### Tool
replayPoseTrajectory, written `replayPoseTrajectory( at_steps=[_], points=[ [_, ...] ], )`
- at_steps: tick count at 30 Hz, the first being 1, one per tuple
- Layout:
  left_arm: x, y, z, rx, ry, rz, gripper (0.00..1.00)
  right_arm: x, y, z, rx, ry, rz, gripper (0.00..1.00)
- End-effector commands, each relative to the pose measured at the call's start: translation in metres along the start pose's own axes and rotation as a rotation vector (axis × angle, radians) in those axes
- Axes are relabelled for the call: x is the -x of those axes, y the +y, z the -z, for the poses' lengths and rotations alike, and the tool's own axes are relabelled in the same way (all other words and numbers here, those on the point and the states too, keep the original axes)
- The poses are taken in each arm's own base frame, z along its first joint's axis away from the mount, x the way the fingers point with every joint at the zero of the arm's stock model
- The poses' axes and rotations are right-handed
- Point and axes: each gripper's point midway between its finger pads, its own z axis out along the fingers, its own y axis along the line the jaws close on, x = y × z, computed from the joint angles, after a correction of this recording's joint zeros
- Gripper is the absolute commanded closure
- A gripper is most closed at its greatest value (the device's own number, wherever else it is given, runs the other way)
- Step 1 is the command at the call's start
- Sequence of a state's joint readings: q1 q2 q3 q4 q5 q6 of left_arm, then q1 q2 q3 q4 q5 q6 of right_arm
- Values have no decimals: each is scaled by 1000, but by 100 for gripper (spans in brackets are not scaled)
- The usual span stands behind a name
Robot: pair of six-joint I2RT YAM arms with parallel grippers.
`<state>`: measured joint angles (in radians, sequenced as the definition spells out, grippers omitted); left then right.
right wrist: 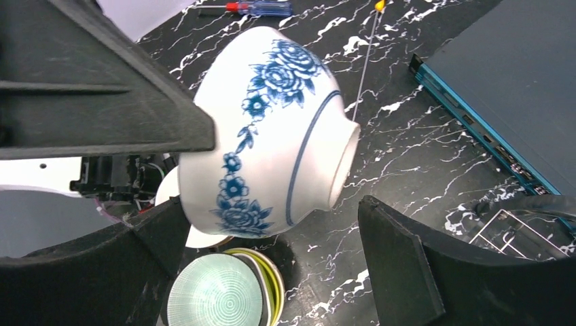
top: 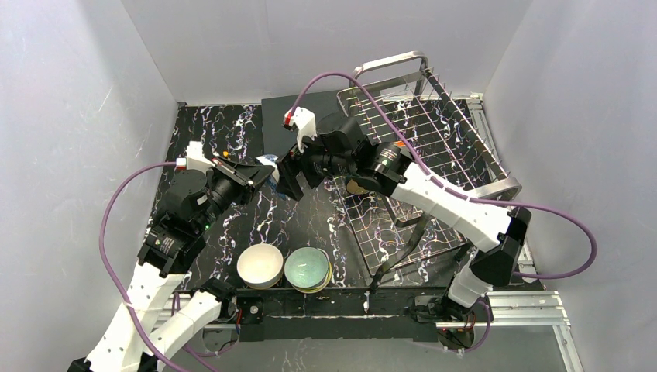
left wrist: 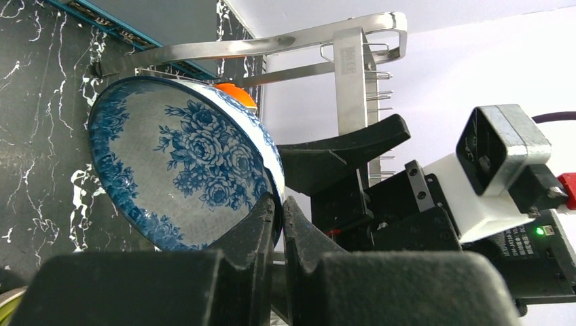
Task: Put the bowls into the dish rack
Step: Pick up the bowl from the center of the board.
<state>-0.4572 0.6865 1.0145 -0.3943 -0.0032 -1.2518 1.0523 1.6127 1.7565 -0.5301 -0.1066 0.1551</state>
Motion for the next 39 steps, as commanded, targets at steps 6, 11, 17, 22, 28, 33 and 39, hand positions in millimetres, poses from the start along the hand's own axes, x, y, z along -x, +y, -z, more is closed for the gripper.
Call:
replayPoseTrajectory(
  at_steps=[6, 11, 17, 22, 28, 33, 39],
  points=[
    [8, -26, 5, -104, -31, 43, 100, 21, -2, -3, -35, -72, 17, 3],
    [8, -24, 3, -103, -31, 53, 100, 17, 8, -8, 22, -72, 34, 9],
    [7, -22, 2, -99, -30, 61, 100, 9, 16, -12, 72, -54, 59, 25],
    [6, -20, 0, -97, -28, 72, 100, 9, 16, -10, 73, -71, 65, 50],
    [5, -14, -1, -81, -27, 78, 100, 4, 10, -11, 43, -58, 64, 89],
    [4, -7, -2, -65, -31, 85, 100, 1, 4, -9, 3, -48, 51, 99],
    [-3, 9, -2, -29, -16, 81, 82, -7, 3, -7, 2, -15, 52, 99]
  ],
)
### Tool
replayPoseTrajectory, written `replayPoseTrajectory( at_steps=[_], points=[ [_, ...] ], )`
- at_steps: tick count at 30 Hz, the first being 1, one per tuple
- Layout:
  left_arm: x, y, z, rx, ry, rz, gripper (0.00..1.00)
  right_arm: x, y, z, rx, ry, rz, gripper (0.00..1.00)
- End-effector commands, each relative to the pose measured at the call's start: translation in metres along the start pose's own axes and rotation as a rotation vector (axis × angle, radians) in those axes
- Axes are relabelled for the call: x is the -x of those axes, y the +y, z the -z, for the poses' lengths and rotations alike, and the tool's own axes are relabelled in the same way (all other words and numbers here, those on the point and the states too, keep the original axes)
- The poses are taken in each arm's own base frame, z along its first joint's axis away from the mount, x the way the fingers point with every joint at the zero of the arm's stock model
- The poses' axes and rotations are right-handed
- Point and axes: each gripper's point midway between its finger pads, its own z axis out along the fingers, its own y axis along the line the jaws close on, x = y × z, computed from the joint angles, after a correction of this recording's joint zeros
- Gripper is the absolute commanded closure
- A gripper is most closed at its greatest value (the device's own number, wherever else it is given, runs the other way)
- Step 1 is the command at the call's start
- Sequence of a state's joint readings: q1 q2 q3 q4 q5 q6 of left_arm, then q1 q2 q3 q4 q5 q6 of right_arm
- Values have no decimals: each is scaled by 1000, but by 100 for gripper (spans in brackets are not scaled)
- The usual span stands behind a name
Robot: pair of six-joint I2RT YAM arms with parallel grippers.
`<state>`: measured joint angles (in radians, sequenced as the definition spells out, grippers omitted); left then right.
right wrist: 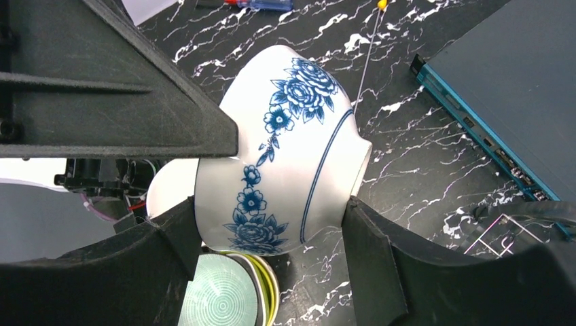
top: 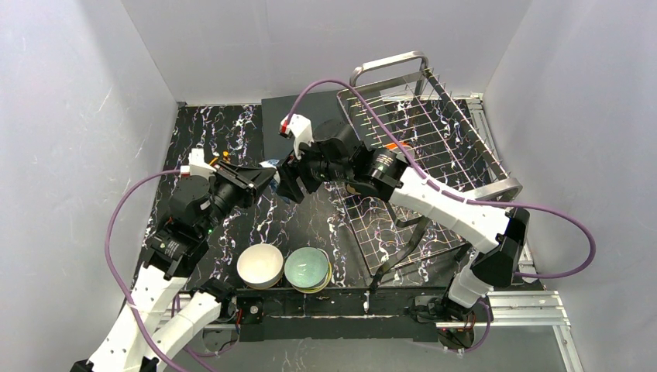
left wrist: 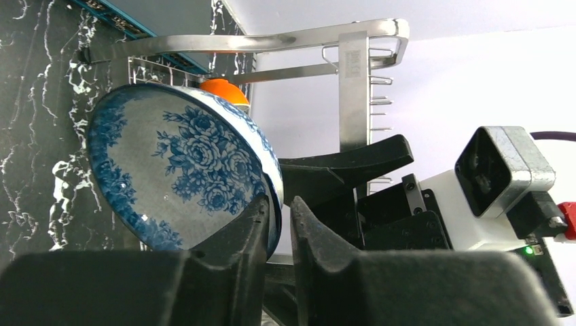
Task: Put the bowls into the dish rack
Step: Pick up the bowl from the center of the board.
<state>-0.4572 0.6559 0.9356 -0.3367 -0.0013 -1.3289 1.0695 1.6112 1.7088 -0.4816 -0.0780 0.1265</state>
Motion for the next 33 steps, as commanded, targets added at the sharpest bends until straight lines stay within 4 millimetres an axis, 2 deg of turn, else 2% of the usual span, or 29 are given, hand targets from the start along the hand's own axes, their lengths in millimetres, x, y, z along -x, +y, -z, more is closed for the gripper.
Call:
replayPoseTrajectory(
  at_steps=[1, 4, 8, 12, 16, 20, 24, 28, 31, 33],
  points=[
    [1, 3, 3, -12, -12, 1, 76, -1, 4, 2, 16, -4, 16, 99],
    [-2, 19, 4, 30, -6, -11, 60, -9, 3, 3, 14, 29, 19, 99],
    [-6, 42, 7, 91, 5, -40, 45, -21, 0, 5, 3, 82, 20, 99],
    [-9, 64, 12, 139, 14, -112, 34, -25, 1, 9, 3, 112, 23, 99],
    [-3, 79, 20, 166, -10, -243, 27, -27, 1, 15, 5, 122, 35, 99],
    [4, 82, 30, 124, -25, -487, 24, -29, 3, 22, 20, 126, 61, 99],
    [1, 77, 36, 33, 16, -763, 22, -29, 10, 30, 65, 124, 98, 99],
    [-15, 72, 41, -100, 115, -1017, 19, -32, 16, 37, 111, 131, 144, 99],
    [-40, 72, 48, -249, 263, -1210, 17, -37, 22, 43, 151, 143, 174, 99],
    [-49, 74, 52, -300, 341, -1300, 16, -38, 25, 48, 174, 145, 195, 99]
  ],
)
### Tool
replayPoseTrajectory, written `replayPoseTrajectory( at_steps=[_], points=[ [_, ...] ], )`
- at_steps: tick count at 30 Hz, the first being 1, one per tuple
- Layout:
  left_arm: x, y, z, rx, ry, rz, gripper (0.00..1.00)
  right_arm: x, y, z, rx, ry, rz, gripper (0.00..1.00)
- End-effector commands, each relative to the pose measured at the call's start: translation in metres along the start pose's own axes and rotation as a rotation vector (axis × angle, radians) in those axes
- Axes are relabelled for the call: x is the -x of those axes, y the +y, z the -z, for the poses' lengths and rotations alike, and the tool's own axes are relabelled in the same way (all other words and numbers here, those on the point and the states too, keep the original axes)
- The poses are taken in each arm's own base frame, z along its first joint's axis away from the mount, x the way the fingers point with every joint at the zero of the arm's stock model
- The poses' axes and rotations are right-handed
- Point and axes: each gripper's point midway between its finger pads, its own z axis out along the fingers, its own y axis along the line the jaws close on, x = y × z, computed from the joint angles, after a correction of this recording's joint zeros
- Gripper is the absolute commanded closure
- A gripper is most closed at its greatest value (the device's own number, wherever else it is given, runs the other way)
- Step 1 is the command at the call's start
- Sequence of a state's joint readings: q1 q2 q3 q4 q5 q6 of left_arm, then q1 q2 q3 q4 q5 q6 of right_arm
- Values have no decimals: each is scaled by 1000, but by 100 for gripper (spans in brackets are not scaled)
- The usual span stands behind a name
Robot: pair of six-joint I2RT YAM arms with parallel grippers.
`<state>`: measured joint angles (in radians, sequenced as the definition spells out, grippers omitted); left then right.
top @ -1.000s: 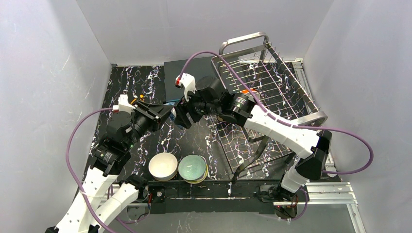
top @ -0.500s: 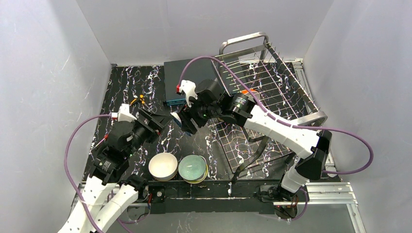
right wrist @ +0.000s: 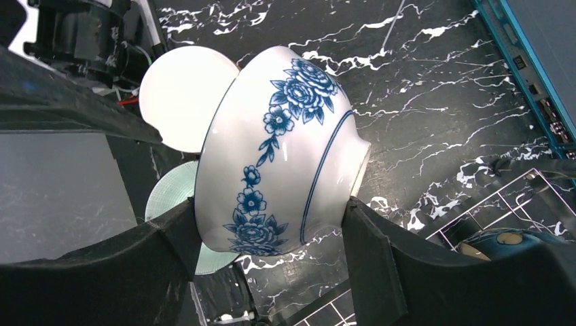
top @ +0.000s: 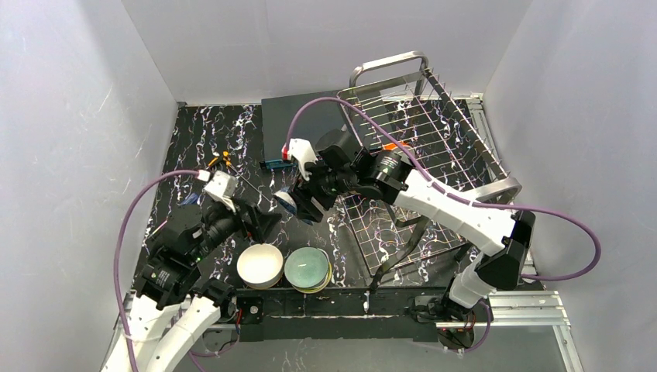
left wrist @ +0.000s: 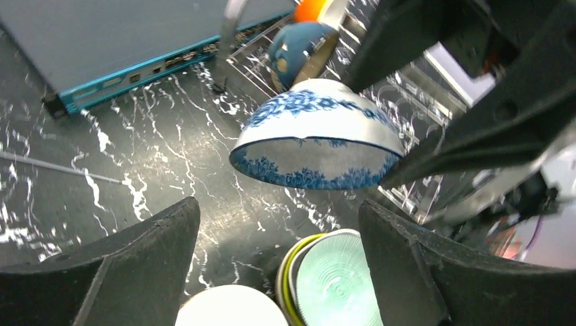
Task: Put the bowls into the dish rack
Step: Pick up the bowl from the center of the board.
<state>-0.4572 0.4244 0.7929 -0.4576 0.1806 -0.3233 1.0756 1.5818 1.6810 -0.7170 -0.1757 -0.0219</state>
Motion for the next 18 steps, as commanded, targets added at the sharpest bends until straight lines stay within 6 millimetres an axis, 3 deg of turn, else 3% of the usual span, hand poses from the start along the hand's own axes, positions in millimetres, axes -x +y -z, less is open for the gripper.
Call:
replayPoseTrajectory(
  at_steps=[1, 10, 18],
  points=[
    [-16, -24, 4, -242, 100, -365, 15, 17, 17, 29, 77, -86, 113, 99],
    [-24, -31, -1, -402, 162, -642, 14, 3, 39, 36, 220, -60, 208, 99],
    [-18, -45, -20, -490, 140, -615, 25, -6, 47, 29, 284, -23, 204, 99]
  ],
)
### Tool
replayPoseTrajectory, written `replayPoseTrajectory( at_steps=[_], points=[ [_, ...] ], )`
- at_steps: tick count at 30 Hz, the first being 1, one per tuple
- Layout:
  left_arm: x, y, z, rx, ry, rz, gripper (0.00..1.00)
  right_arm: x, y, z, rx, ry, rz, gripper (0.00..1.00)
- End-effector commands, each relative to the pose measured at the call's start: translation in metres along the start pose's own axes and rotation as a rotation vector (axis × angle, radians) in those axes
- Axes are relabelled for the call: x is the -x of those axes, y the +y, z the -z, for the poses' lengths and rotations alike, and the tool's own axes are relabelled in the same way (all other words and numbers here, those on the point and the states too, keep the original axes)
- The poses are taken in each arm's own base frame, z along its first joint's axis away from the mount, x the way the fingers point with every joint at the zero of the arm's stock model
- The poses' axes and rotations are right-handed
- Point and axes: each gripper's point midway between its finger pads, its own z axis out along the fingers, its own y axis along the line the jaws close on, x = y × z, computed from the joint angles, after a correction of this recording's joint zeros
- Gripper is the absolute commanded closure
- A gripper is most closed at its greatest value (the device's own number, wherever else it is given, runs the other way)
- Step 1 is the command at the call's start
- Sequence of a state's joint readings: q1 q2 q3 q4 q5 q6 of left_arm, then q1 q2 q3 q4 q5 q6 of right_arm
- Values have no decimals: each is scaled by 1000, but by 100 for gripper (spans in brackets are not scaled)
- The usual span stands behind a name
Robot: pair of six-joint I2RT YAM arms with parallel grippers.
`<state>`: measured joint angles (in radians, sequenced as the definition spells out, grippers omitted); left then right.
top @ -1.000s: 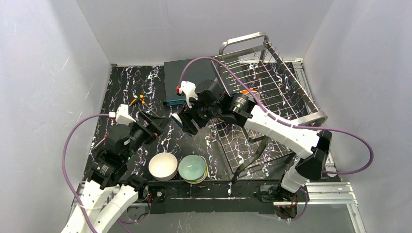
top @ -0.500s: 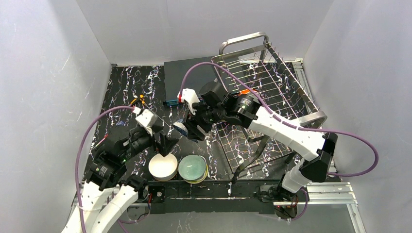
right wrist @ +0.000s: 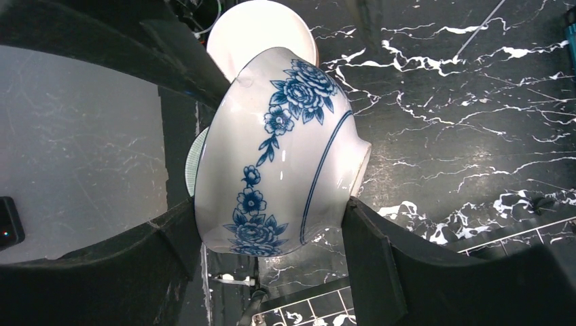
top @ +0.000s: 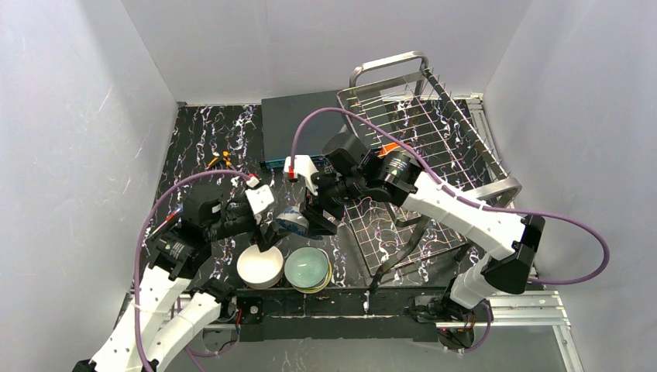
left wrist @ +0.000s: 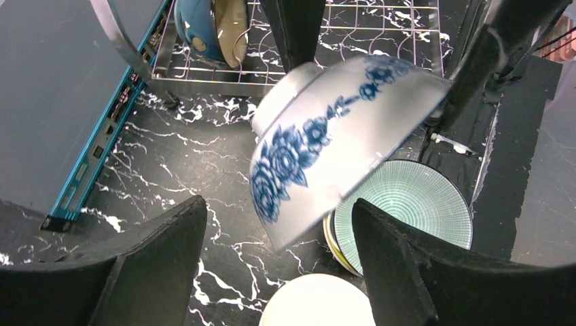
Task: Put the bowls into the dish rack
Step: Pick up the bowl from the center of the board.
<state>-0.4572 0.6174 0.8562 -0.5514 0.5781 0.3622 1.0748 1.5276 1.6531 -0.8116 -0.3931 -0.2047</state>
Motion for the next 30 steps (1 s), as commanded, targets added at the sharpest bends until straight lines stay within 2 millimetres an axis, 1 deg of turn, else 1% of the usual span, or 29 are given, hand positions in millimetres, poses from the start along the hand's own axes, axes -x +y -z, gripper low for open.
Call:
replayPoseTrajectory(
  at_steps=[1, 6, 11, 13, 15, 18, 19, 20, 21, 22, 23, 25, 27, 29, 30],
  points=[
    [25, -2, -8, -62, -81, -36, 28, 15, 11, 4, 63, -57, 50, 99],
    [30, 1, -18, -75, -115, 6, 37, 18, 11, 1, 71, -66, 37, 99],
    [35, 3, -23, -76, -152, 34, 49, 22, 10, -1, 65, -80, 23, 99],
    [35, 2, -24, -76, -155, 36, 59, 22, 9, -2, 65, -80, 14, 99],
    [33, 2, -25, -73, -149, 49, 67, 22, 9, -4, 66, -79, 8, 99],
    [29, 3, -26, -67, -139, 77, 85, 22, 8, -4, 61, -78, 2, 99],
    [28, 4, -26, -60, -136, 86, 94, 22, 7, -4, 56, -77, 0, 99],
    [26, 5, -26, -48, -132, 99, 100, 21, 6, -4, 48, -76, -3, 99],
    [25, 7, -26, -32, -128, 117, 100, 21, 5, -4, 43, -77, -7, 99],
    [24, 10, -26, -9, -122, 139, 100, 22, 4, -4, 38, -79, -7, 95],
    [23, 12, -26, 2, -120, 155, 100, 23, 4, -4, 36, -81, -7, 88],
    [22, 16, -25, 37, -114, 180, 100, 25, 3, -2, 28, -88, -7, 81],
    [20, 23, -23, 84, -106, 205, 100, 30, 1, 1, 9, -105, -7, 63],
    [18, 30, -20, 136, -105, 230, 100, 37, 1, 6, -4, -129, -4, 51],
    [18, 32, -19, 157, -106, 233, 100, 41, 2, 8, -10, -144, -1, 42]
  ],
)
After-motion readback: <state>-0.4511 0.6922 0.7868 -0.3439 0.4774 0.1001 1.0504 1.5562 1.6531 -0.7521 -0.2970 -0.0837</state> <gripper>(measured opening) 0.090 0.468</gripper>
